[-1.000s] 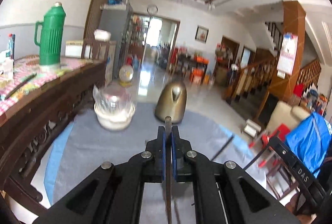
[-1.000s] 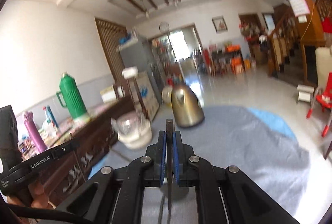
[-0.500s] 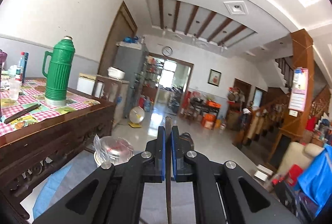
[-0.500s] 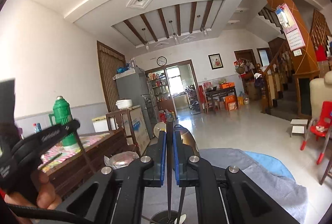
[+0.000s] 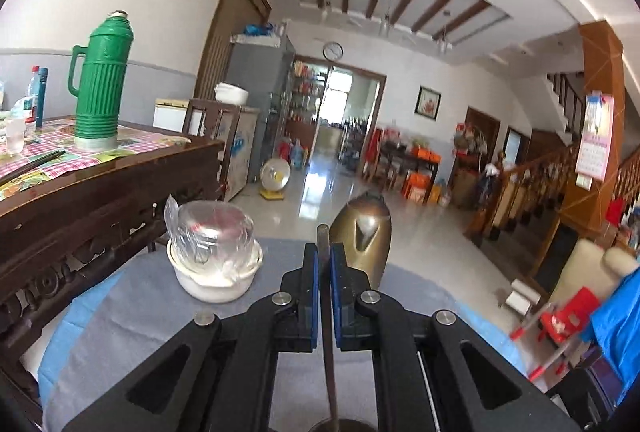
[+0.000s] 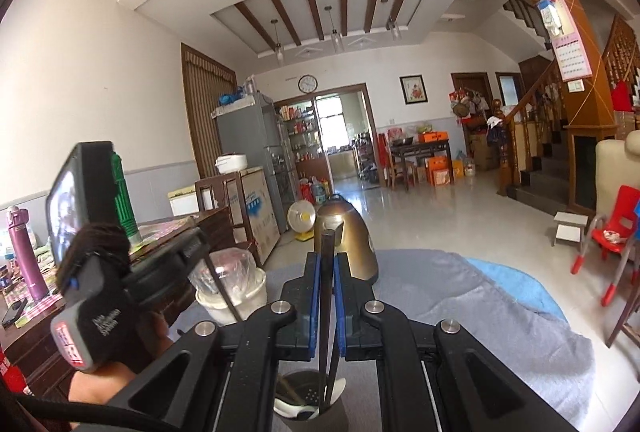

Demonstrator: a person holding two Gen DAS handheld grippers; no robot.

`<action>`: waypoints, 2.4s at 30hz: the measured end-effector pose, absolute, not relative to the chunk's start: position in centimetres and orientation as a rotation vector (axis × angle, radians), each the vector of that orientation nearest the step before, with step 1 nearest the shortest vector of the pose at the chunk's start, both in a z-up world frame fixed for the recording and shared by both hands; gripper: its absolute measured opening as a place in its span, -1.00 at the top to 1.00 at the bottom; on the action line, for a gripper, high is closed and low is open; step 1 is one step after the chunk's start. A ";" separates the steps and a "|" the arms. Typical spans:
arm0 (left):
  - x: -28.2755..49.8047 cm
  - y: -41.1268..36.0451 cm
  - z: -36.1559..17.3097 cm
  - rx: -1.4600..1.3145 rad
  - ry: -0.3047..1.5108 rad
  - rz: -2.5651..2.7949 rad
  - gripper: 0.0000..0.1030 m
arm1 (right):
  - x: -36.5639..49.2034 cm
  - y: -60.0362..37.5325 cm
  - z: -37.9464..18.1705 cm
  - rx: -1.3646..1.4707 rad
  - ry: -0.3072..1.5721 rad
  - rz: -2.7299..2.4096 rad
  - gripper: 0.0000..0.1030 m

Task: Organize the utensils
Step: 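Lift both chopsticks upright and lower them into the grey holder, then open both tools and move them back toward the chopsticks on the cloth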

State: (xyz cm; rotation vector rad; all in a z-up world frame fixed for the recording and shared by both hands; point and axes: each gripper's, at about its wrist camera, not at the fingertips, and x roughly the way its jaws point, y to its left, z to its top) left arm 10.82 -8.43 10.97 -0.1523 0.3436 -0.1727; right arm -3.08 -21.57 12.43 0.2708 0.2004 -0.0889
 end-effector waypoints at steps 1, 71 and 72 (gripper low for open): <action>10.8 -8.4 11.0 -0.148 0.358 -0.183 0.87 | -2.9 -21.6 12.2 0.271 0.217 -0.079 0.87; -2.1 0.4 -5.0 0.143 1.077 -0.121 -0.42 | -5.7 -19.1 -7.4 0.481 0.981 0.143 0.57; -2.1 0.4 -5.1 0.142 1.080 -0.122 -0.42 | -5.3 -18.9 -7.9 0.487 1.001 0.146 0.57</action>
